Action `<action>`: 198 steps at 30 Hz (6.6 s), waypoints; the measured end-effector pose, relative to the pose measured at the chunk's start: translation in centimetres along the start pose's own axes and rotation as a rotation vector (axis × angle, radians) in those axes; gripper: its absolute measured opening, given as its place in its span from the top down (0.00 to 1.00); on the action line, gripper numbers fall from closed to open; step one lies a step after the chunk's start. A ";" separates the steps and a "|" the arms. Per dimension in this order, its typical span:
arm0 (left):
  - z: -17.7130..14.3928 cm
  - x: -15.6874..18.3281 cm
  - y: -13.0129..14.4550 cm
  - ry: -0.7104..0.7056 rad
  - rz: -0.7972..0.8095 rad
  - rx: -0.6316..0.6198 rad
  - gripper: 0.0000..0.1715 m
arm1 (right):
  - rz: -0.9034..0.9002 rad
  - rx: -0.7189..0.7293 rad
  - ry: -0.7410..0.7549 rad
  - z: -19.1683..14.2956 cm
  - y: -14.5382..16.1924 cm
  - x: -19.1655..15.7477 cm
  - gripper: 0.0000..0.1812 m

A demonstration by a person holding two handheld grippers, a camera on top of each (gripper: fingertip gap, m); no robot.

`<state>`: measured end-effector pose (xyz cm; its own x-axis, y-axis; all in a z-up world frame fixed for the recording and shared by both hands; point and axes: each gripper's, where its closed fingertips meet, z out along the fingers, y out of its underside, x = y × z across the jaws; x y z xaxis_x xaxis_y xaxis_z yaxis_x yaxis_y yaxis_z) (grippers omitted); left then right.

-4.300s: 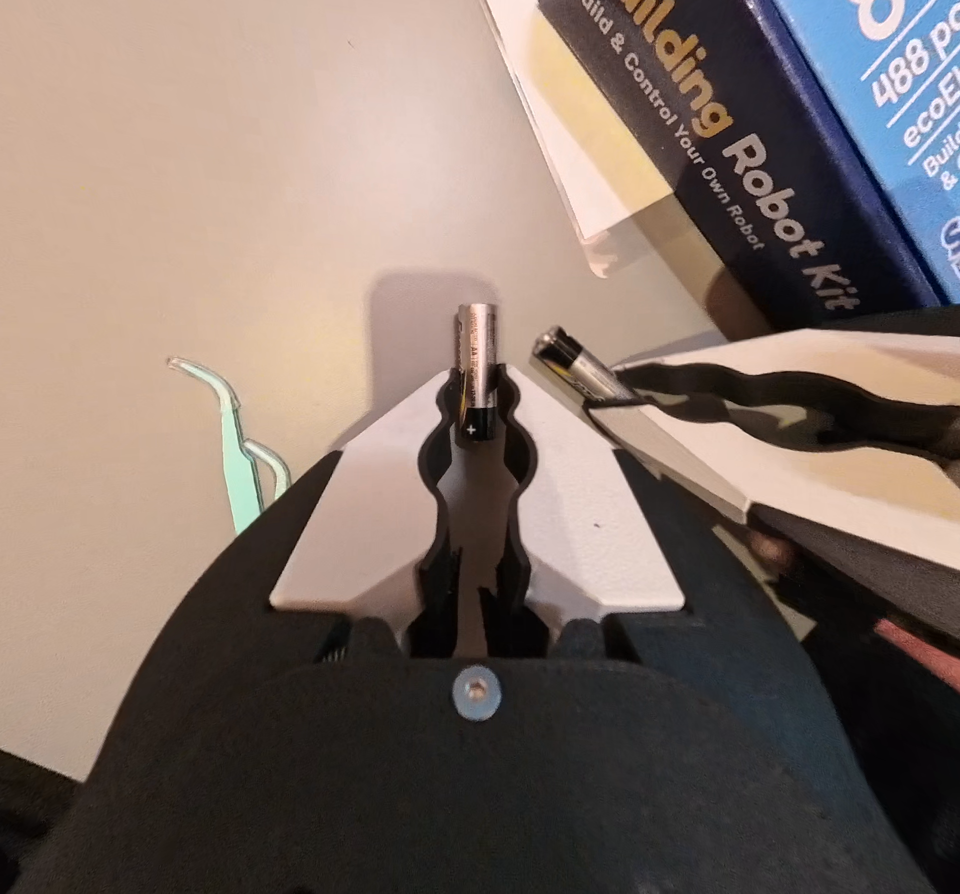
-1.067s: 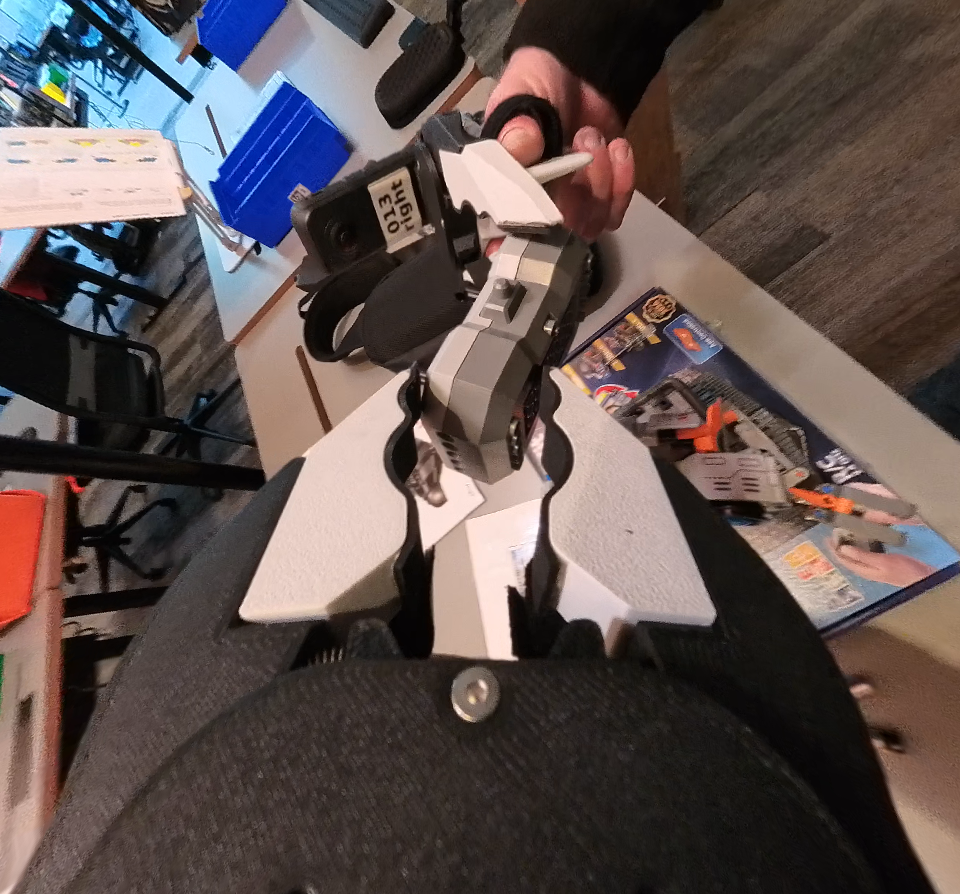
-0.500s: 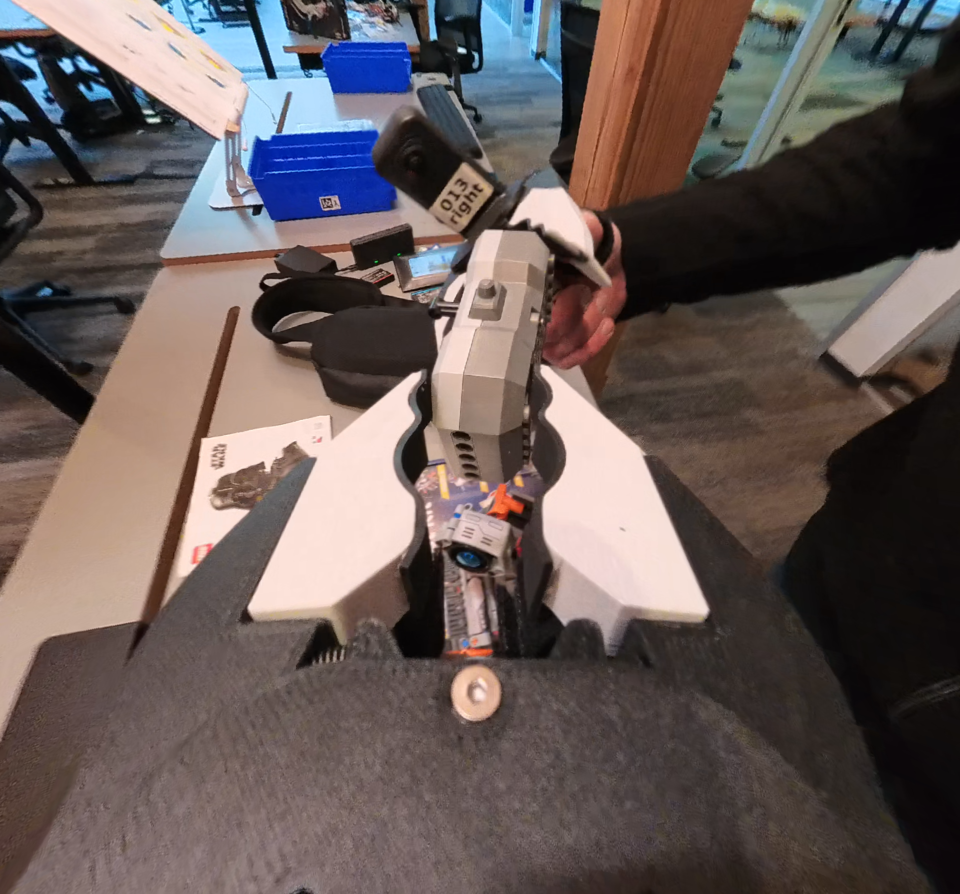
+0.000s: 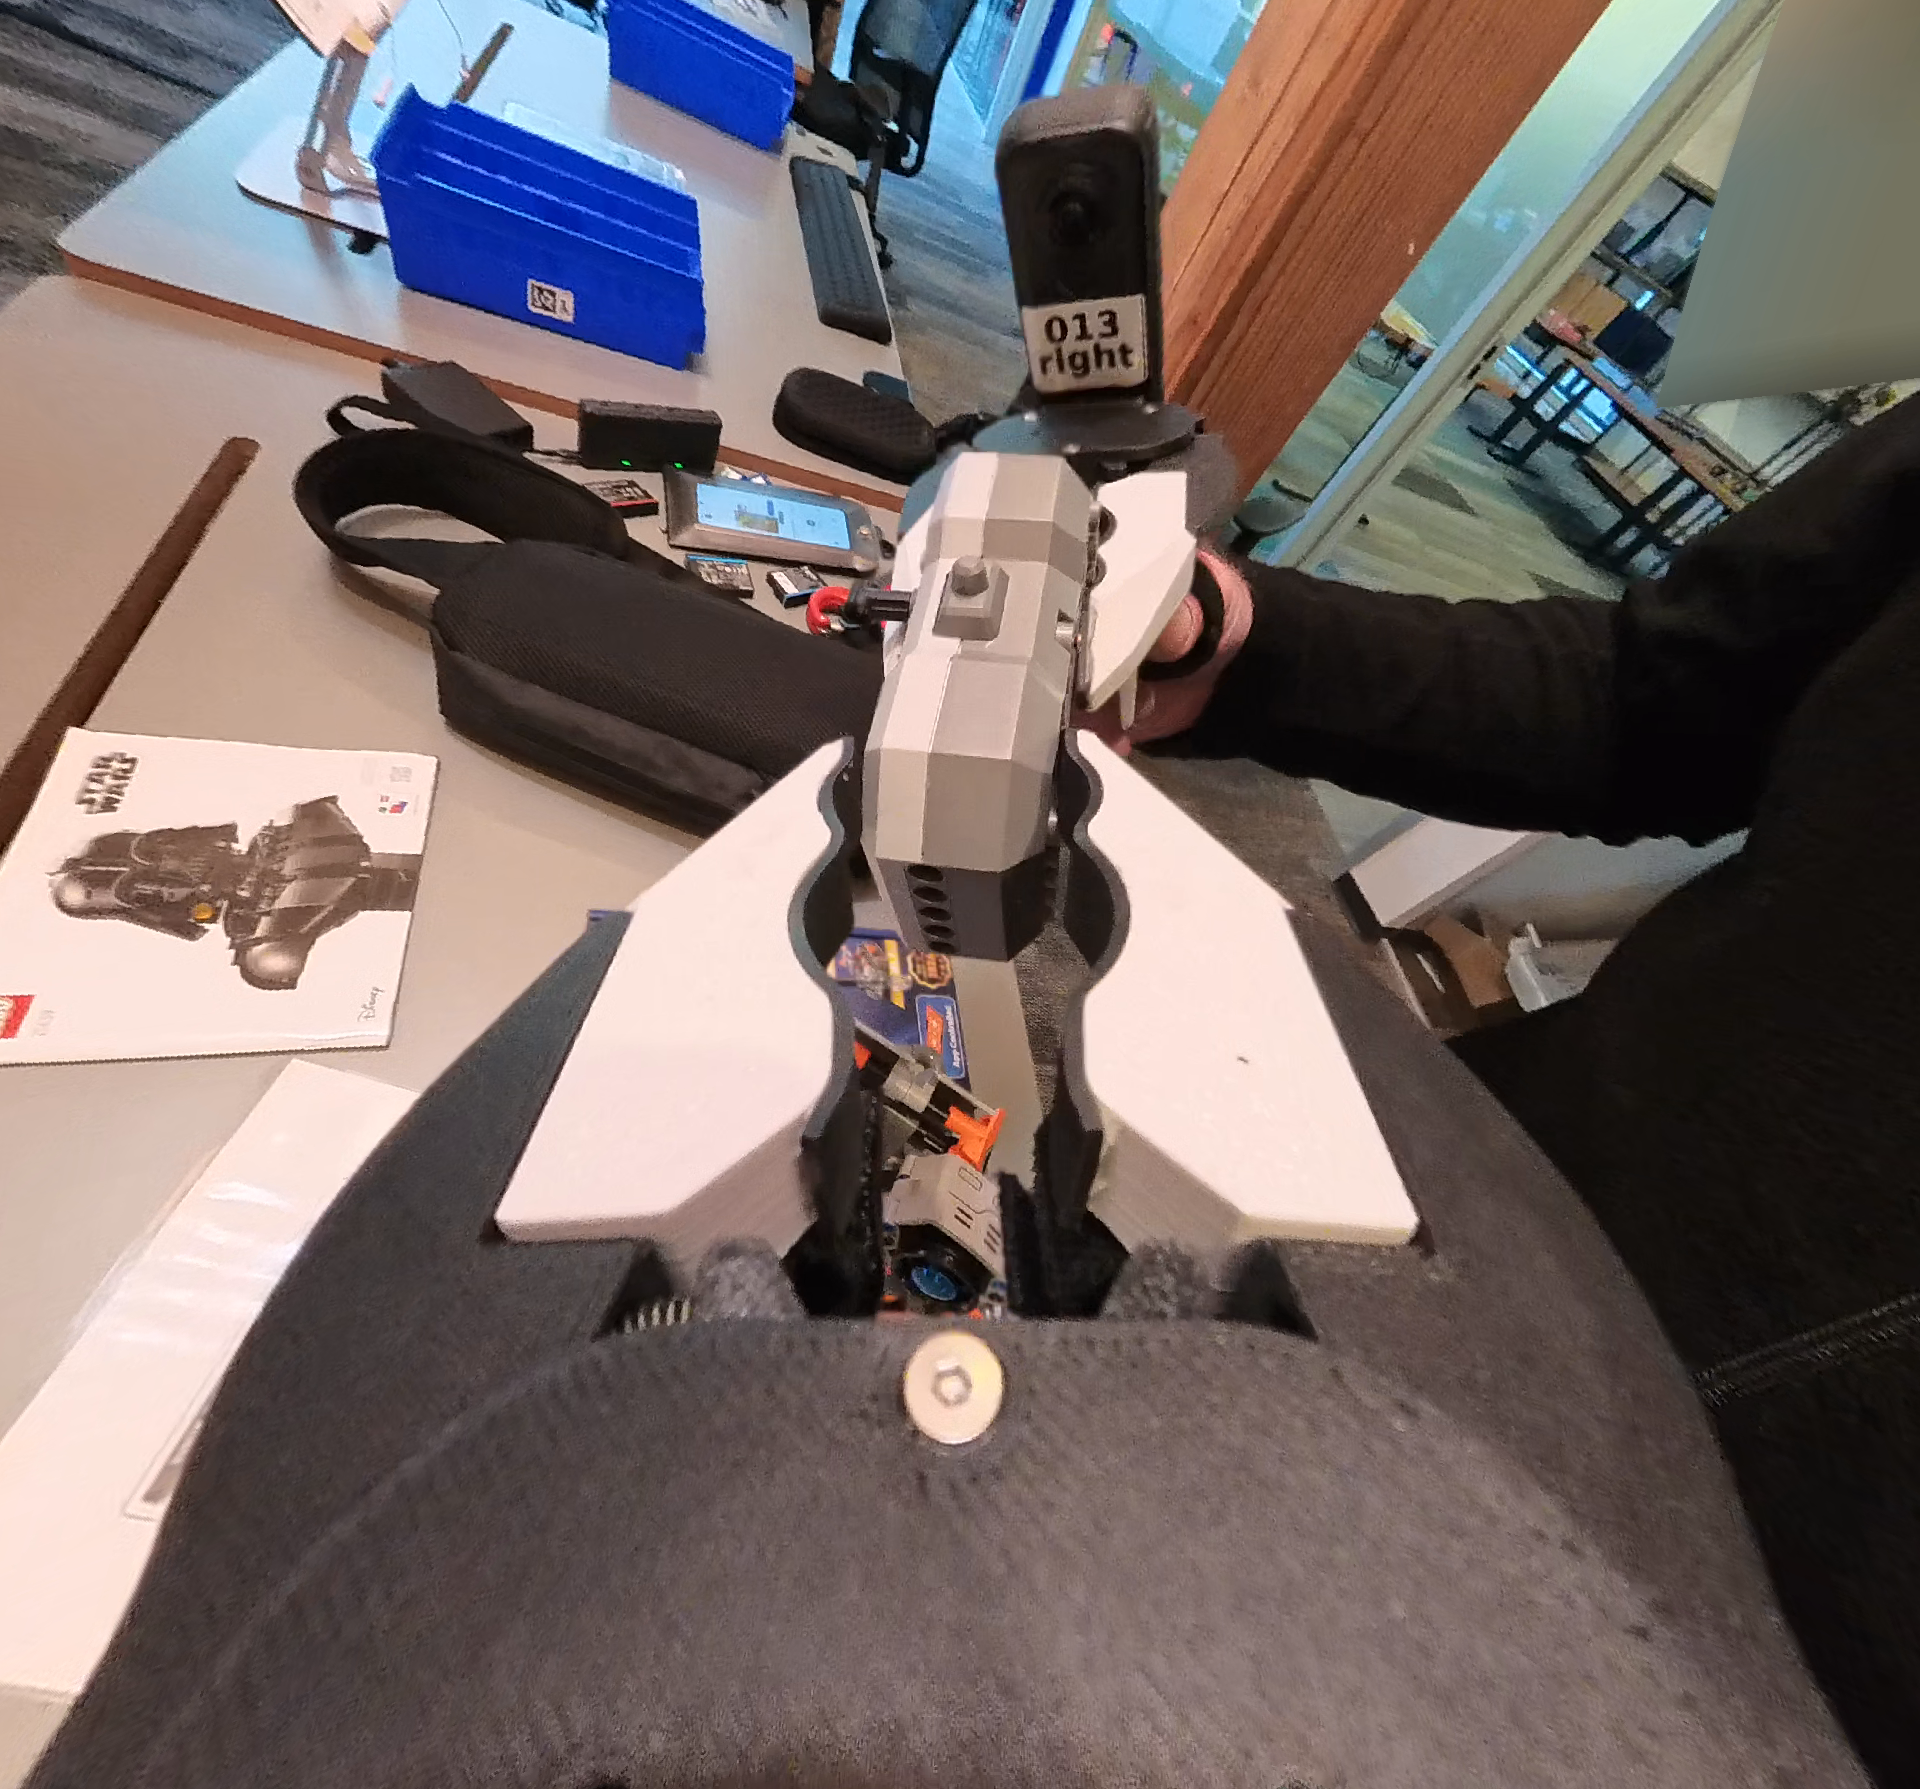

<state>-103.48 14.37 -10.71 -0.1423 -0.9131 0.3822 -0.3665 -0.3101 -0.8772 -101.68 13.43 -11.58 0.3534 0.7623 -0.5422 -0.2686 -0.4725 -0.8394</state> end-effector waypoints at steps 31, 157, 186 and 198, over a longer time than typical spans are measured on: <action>-4.7 3.2 0.9 -0.403 0.922 -0.068 0.57 | 0.644 0.178 -0.423 6.8 0.5 -4.7 0.74; -18.3 -3.8 16.6 -0.777 1.042 -0.718 0.57 | 0.037 -0.931 0.113 19.2 11.3 -1.2 0.97; -19.8 -3.3 14.3 -0.745 0.705 -0.504 0.57 | -1.451 -0.988 0.367 21.3 7.1 -0.1 0.98; -20.5 -3.7 13.4 -0.857 0.927 -0.578 0.57 | -0.331 -0.778 0.160 20.6 7.6 -2.4 0.97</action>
<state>-126.73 19.05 -17.97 -0.0146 -0.6643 -0.7473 -0.8038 0.4523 -0.3864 -123.01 17.14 -15.86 0.4425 0.8708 -0.2145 0.5408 -0.4499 -0.7108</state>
